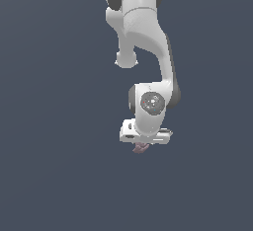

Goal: Pick up the object and move it to a goal position.

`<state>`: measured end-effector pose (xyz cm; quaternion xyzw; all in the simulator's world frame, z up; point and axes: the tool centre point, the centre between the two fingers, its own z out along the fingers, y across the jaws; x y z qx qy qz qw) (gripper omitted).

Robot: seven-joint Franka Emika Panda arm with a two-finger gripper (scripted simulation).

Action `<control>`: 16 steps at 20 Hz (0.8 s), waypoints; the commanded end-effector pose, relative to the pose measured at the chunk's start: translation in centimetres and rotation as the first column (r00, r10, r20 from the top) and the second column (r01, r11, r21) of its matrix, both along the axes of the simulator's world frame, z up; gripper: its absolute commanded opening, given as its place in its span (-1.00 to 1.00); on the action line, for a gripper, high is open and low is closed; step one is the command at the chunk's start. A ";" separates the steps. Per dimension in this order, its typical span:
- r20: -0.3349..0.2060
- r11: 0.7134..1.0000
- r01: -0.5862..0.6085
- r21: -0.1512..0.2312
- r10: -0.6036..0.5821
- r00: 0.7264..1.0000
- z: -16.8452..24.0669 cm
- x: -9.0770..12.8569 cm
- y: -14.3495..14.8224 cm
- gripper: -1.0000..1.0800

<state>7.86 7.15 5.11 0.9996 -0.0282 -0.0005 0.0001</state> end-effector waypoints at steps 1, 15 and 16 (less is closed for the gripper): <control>0.001 1.000 0.000 0.000 0.000 1.000 0.4 0.0 -0.2 -1.00; 0.001 1.000 0.000 0.001 0.000 1.000 10.4 -0.1 -4.9 -1.00; 0.001 1.000 0.000 0.001 0.000 1.000 11.5 -0.1 -5.4 -1.00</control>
